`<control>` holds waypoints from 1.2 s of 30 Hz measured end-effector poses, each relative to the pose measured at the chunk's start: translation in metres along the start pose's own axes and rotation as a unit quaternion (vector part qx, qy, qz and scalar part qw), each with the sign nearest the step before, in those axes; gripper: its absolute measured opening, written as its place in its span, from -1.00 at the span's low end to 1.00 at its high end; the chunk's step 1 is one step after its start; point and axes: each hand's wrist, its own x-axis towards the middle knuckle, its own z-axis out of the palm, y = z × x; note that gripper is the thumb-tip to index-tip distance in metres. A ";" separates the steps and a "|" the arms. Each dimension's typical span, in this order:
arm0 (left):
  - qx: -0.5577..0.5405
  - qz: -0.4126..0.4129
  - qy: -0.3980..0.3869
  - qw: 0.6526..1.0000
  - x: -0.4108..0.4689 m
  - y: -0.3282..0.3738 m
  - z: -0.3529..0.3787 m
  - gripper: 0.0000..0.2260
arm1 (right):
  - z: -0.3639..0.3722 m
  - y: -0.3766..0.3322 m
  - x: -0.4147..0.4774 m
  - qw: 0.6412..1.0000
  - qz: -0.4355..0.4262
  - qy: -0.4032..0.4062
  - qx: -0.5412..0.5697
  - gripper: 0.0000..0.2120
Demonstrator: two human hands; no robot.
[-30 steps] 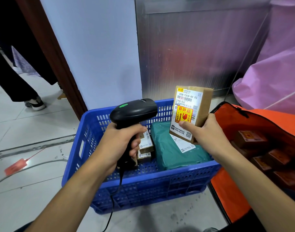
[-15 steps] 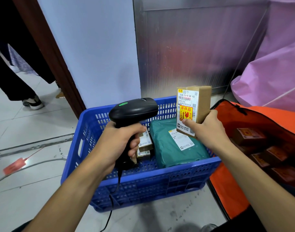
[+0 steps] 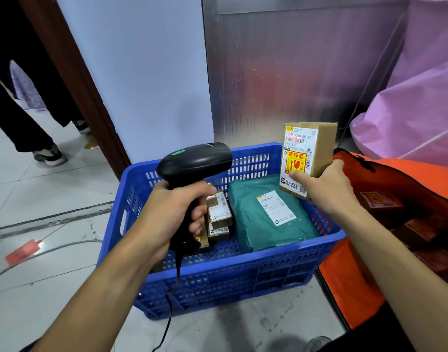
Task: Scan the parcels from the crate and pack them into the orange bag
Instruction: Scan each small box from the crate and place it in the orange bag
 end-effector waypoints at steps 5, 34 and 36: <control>0.004 -0.016 -0.007 1.000 0.000 0.001 0.000 -0.68 | 0.000 0.001 0.001 1.000 -0.001 0.002 0.000 -0.13; -0.001 -0.045 -0.019 0.999 0.005 -0.002 -0.002 -0.72 | 0.002 -0.001 -0.003 1.000 -0.007 -0.001 -0.020 -0.29; 0.000 -0.046 -0.021 0.999 0.005 -0.002 -0.003 -0.70 | 0.002 -0.002 -0.004 1.000 -0.009 -0.004 -0.020 -0.30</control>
